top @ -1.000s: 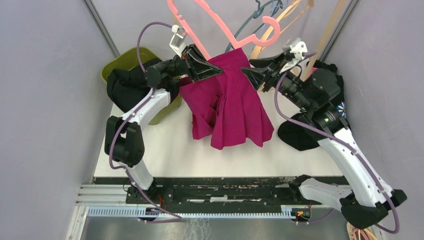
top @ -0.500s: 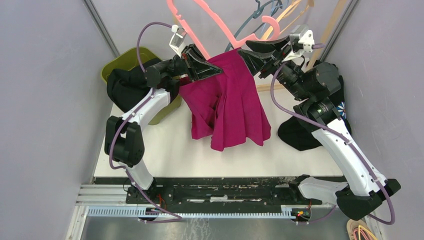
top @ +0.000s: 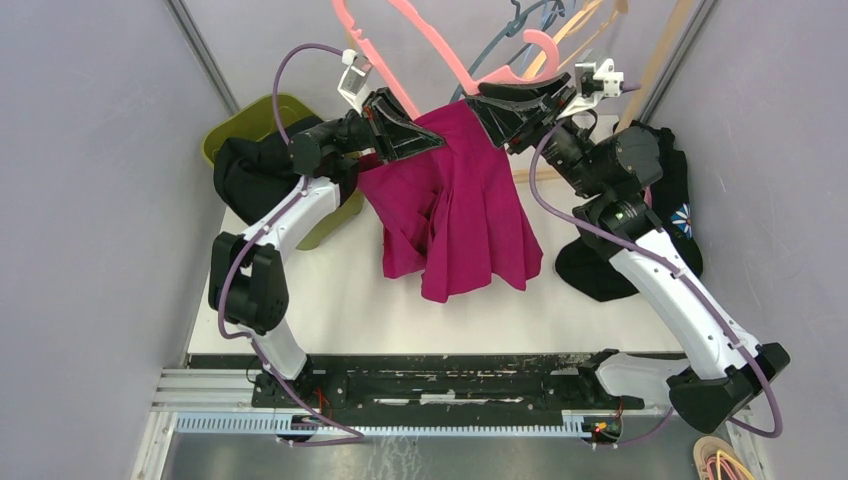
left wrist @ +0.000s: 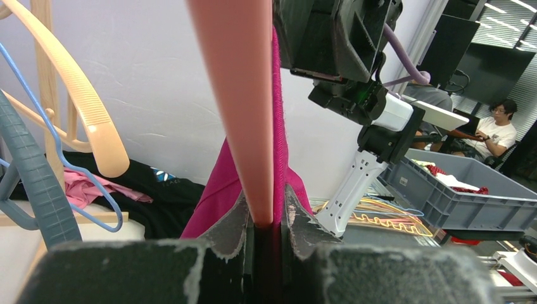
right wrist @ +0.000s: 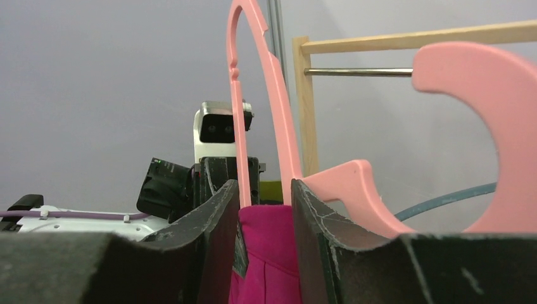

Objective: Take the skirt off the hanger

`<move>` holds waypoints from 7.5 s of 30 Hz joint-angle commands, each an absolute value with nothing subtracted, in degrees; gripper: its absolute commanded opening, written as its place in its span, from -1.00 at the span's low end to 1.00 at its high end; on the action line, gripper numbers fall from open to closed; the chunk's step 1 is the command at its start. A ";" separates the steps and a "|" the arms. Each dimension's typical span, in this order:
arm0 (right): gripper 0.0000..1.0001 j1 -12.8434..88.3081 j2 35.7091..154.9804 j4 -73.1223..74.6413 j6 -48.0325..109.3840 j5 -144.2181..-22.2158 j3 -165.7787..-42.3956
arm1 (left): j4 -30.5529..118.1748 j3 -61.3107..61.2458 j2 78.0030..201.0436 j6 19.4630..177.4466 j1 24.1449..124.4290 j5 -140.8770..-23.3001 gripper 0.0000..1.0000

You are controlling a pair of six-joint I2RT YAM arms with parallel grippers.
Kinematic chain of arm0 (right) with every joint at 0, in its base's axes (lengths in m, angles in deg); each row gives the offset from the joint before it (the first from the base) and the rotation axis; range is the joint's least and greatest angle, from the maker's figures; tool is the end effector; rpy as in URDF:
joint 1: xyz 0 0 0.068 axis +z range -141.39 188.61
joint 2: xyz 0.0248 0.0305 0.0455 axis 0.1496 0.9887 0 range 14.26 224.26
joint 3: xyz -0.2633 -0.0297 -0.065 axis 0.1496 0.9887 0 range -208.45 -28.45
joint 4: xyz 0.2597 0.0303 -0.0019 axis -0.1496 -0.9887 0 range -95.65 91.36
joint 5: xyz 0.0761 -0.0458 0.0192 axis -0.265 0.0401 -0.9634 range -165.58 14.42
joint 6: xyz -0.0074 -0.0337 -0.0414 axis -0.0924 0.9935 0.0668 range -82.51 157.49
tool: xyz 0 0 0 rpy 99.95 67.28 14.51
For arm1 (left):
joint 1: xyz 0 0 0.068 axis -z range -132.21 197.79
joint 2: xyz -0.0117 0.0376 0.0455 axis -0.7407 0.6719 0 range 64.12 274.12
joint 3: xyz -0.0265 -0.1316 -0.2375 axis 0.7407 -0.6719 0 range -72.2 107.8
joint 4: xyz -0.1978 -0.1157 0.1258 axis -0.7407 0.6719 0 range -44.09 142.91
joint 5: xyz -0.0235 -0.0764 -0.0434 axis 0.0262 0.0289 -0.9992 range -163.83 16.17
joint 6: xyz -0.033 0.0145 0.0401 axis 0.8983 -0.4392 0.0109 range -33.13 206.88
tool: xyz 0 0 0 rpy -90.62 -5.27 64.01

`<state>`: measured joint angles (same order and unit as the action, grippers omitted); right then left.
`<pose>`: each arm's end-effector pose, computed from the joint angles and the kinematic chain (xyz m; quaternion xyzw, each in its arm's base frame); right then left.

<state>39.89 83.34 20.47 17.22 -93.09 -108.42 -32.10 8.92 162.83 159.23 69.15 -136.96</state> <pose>0.2067 0.1382 0.5193 -0.1787 0.4792 0.4408 0.7376 0.3201 -0.1593 0.4360 0.3632 0.4140 -0.6925 0.4659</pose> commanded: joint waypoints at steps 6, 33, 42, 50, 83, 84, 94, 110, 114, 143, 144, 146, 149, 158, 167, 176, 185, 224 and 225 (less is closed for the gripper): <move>-0.19 40.02 85.68 25.41 14.68 -93.76 -111.32 | -34.74 9.69 157.66 158.43 69.32 -133.14 -0.94; -0.99 40.06 86.05 15.42 19.60 -95.72 -122.50 | -33.33 7.21 155.26 157.11 69.32 -133.62 -0.94; -0.61 40.03 84.08 3.83 22.69 -98.23 -126.22 | -35.33 8.27 156.09 158.70 69.31 -133.23 -0.94; 0.24 40.05 80.84 -3.60 24.77 -94.31 -114.93 | -34.36 8.37 155.44 158.01 69.28 -133.92 -0.94; -0.99 39.87 81.74 -25.64 29.94 -99.52 -118.71 | -32.33 7.22 155.72 156.48 69.18 -135.08 -0.94; -0.99 39.87 82.53 -30.05 32.07 -98.70 -122.11 | -32.01 6.98 155.69 156.30 69.18 -135.20 -0.94; -0.99 40.24 88.52 -55.58 39.15 -94.43 -138.74 | -10.63 5.15 154.14 139.96 69.13 -139.21 -0.94; -0.99 45.25 90.33 -61.61 41.52 -89.45 -146.59 | 5.07 7.10 153.94 127.72 66.51 -140.92 -0.48; -0.99 45.75 90.40 -58.54 40.06 -90.69 -146.24 | -4.88 4.92 154.92 135.46 66.56 -140.47 -0.85; -0.99 48.40 95.35 -65.65 43.73 -88.50 -154.41 | -8.03 -2.78 142.93 136.18 49.84 -160.12 0.19; -0.99 48.49 95.54 -65.31 43.78 -88.50 -154.49 | -9.76 -1.30 143.70 138.06 48.62 -160.95 0.13; -0.99 48.66 95.89 -64.48 43.82 -88.47 -154.57 | -10.94 3.44 145.92 141.26 46.20 -161.60 0.01; -0.99 48.97 96.26 -64.51 44.08 -87.83 -154.60 | -10.92 11.51 149.11 144.00 43.27 -161.76 0.00; -0.99 49.08 93.51 -60.35 42.51 -86.86 -150.39 | 46.16 35.12 154.54 109.84 42.93 -143.11 -0.11; -0.99 49.07 93.86 -61.72 43.73 -86.48 -150.20 | 87.09 44.52 159.64 84.30 42.84 -100.30 -0.13; -0.99 49.91 95.32 -67.07 45.84 -83.18 -147.93 | 82.10 34.26 150.59 83.62 42.99 -102.95 -0.09; -0.99 53.69 102.68 -67.20 47.64 -80.73 -153.43 | 83.35 27.31 140.85 78.90 51.96 -87.30 -0.08; -0.99 63.25 115.39 -67.03 55.46 -69.93 -161.66 | 91.03 12.30 119.58 54.67 69.23 -108.39 0.25; -0.99 63.24 115.56 -67.09 55.30 -70.24 -161.89 | 91.25 11.93 119.64 54.73 69.43 -110.68 0.26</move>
